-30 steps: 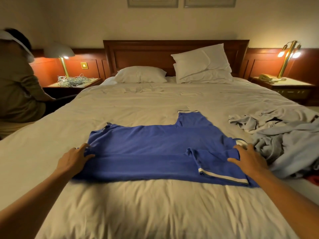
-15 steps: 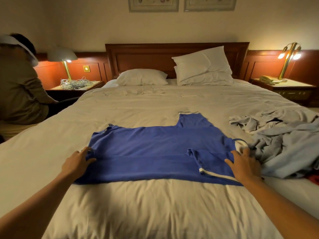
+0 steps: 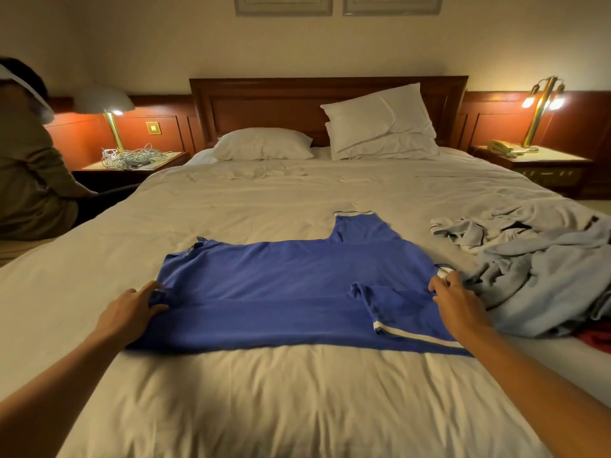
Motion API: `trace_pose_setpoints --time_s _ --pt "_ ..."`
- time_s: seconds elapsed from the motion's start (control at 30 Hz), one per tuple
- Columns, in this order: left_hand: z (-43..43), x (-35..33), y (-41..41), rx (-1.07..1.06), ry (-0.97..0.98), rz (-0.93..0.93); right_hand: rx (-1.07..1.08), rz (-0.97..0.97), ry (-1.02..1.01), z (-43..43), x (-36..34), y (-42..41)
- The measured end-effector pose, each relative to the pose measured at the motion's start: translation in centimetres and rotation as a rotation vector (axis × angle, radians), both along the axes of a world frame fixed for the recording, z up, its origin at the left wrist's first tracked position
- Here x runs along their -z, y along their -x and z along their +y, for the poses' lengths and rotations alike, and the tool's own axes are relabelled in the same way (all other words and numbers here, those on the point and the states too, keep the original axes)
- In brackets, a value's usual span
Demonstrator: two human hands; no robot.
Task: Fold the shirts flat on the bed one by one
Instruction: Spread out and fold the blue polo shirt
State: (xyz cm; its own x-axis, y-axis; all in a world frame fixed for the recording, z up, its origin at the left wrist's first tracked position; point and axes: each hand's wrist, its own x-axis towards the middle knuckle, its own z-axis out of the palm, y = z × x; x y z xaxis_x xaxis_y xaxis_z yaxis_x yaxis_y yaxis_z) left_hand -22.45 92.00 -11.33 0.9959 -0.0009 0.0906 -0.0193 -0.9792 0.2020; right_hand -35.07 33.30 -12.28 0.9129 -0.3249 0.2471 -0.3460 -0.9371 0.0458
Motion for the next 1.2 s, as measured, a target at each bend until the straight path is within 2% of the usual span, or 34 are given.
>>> trace_pose_setpoints --time_s 0.17,0.4,0.43,0.53,0.6,0.67,0.77,0.83,0.9,1.03,1.2 --pt "0.5 -2.2 -0.2 0.047 -0.038 -0.023 -0.093 -0.053 -0.219 -1.9 -2.8 0.6" --pt "2.2 -3.0 1.1 0.048 -0.128 0.116 -0.124 0.100 -0.326 -2.7 -4.3 1.1" --pt "2.2 -2.8 1.4 -0.004 -0.208 0.114 -0.090 0.144 -0.292 -2.6 -4.3 1.2" --pt "1.0 -1.5 2.0 -0.199 -0.389 0.050 0.113 0.217 0.024 -1.0 -3.9 0.6" --pt "-1.1 -0.7 1.7 -0.182 -0.299 0.037 0.106 0.152 0.053 1.2 -3.5 -0.5" --pt "-4.0 0.3 1.0 -0.092 -0.142 0.032 -0.028 0.125 -0.068 4.0 -2.8 -2.1" --pt "-9.0 2.6 -0.2 0.054 -0.001 0.065 -0.190 0.260 -0.315 8.7 -0.5 -5.2" --pt "-11.5 4.6 -1.2 0.118 0.004 0.136 -0.210 0.396 -0.442 10.8 1.5 -7.6" --pt "-12.8 5.9 -2.9 0.144 -0.016 0.152 -0.195 0.431 -0.515 11.7 3.0 -10.3" --pt "-13.3 7.2 -8.0 0.190 -0.032 0.084 -0.263 0.385 -0.429 11.2 5.4 -16.0" --pt "-14.0 8.1 -14.7 0.255 -0.006 -0.016 -0.427 0.157 -0.203 10.1 7.5 -22.4"
